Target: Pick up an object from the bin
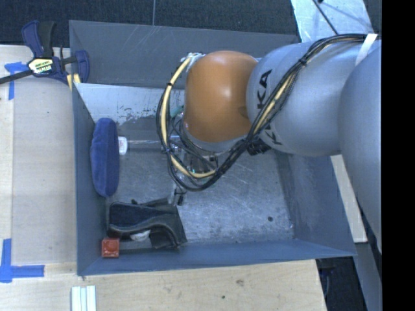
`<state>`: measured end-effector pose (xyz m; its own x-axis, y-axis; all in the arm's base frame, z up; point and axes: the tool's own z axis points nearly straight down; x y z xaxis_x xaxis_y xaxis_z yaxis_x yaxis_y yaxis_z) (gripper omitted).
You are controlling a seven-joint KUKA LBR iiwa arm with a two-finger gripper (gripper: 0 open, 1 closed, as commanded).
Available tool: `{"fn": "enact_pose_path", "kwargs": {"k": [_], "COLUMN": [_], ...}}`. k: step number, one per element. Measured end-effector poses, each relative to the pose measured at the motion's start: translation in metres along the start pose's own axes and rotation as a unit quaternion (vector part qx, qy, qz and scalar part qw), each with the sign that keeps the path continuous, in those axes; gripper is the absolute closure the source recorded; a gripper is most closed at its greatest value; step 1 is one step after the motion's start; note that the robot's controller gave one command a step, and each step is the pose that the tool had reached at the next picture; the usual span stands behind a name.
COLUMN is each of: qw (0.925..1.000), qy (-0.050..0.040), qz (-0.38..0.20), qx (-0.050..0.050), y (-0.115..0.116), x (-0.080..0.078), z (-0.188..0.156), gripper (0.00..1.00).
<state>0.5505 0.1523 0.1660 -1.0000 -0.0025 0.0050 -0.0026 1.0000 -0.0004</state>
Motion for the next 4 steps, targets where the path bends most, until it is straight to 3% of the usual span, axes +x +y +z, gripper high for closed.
{"fn": "enact_pose_path", "kwargs": {"k": [1, 2, 3, 4], "qw": [0.9982, 0.9981, 0.9984, 0.9986], "qy": [-0.0015, -0.0065, -0.0048, -0.0064], "qz": [0.06, 0.061, 0.057, 0.052], "qx": [0.0, -0.002, -0.001, -0.002], "y": [0.0, 0.0, 0.001, 0.006], "x": [0.043, 0.039, 0.045, 0.053], "z": [0.073, 0.069, 0.055, -0.007], "gripper": [0.0, 1.0, 1.0, 1.0]}}
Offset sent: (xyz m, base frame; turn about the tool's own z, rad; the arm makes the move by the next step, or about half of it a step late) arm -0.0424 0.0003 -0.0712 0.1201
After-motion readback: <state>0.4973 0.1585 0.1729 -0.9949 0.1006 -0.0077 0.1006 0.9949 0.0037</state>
